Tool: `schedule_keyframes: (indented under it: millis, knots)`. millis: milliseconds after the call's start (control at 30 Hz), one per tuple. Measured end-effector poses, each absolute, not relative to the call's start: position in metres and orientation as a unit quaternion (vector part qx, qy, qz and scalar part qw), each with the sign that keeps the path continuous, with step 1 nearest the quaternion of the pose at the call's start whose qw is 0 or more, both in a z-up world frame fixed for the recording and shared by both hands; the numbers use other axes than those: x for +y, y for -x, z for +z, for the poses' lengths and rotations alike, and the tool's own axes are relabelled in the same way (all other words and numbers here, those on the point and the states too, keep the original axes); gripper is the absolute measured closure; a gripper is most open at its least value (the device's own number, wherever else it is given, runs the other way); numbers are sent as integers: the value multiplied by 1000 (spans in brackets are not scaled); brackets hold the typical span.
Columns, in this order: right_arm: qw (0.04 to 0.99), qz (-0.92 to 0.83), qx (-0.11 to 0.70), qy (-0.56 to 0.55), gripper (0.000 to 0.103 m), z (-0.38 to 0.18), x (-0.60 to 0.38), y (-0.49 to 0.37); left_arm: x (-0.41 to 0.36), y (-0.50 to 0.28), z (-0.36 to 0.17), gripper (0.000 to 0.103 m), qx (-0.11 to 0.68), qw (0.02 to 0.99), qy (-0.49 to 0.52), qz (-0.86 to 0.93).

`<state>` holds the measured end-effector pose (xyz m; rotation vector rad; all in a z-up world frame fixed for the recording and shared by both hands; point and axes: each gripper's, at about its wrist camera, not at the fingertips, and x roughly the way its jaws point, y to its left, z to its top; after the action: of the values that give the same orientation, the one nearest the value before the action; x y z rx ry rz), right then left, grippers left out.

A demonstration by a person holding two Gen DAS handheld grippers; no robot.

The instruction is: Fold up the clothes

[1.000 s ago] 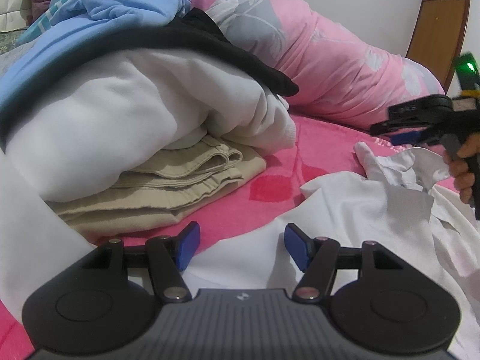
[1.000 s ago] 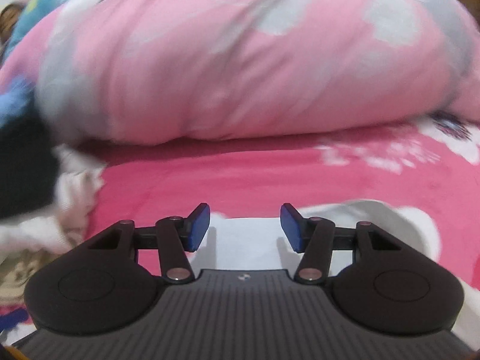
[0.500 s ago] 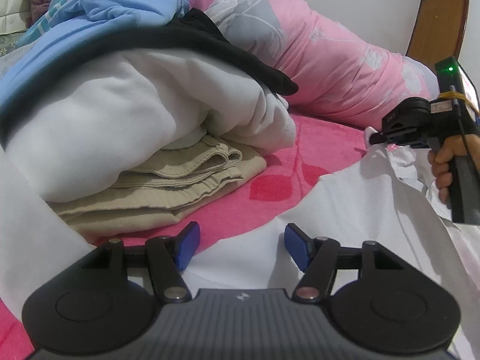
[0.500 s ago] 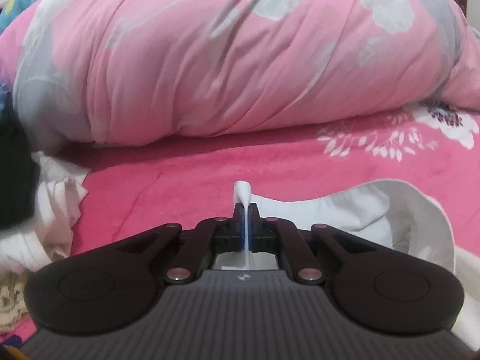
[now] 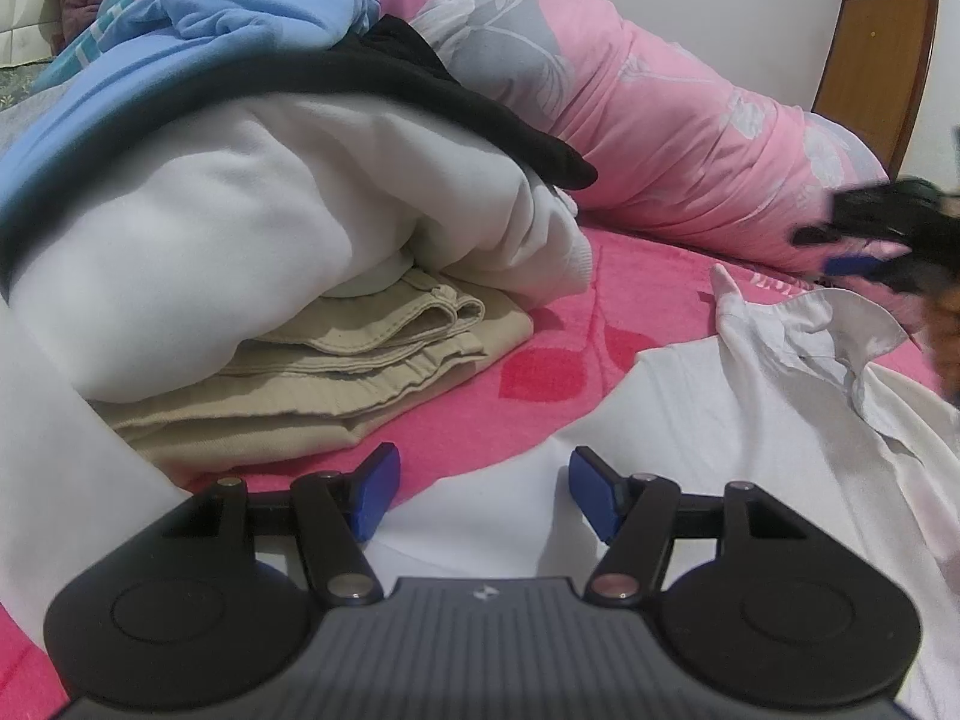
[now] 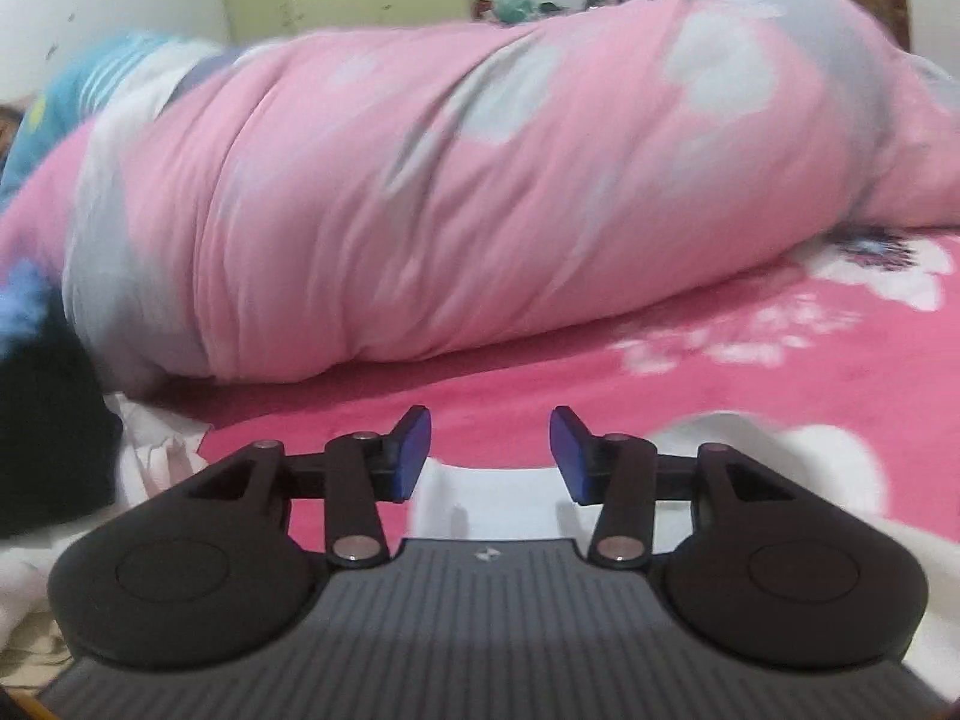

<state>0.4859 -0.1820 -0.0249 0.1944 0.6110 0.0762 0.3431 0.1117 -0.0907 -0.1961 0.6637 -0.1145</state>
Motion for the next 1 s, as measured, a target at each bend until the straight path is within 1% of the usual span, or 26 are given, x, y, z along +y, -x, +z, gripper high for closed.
schedule_keyframes:
  millis: [100,267,367,467,600,667,733,767,800,833,867,1000]
  knots:
    - [926,49,354,-126,60,-29,-212,-467,112,-343,-91,39,325,939,95,-56]
    - [880,36,434,-190,60,-65,-240,-459,113,-343,-91,39,325,939,98,-57]
    - [859,52,447,-244,60,-83,-241,-459,113,-344,-92,38,325,939,99,-58]
    - [852,62,447,-265,60,-91,-232,-459,112,-344,-92,37,326,939,97,-59]
    - [849,68,442,-281,63,-94,-228,-463,112,-344,-91,37,326,939,96,-58]
    - [847,66,445,-282,69,-97,-227,-468,112,-343,-91,37,326,939,97,-58]
    - [852,66,444,-270,87,-98,-226,-471,112,-343,-91,37,325,939,97,-58]
    - [855,65,442,-265,91,-98,-225,-470,112,-343,-92,37,326,939,97,-58]
    - [863,67,432,-254,102,-95,-223,-468,112,-343,-92,37,325,939,97,-58]
    - [872,69,420,-242,103,-92,-220,-465,112,-344,-92,37,325,939,97,-58]
    - [889,65,404,-208,103,-87,-215,-462,112,-343,-92,37,325,939,97,-58]
    - [934,62,350,-42,103,-77,-184,-451,112,-343,-92,37,325,939,96,-58]
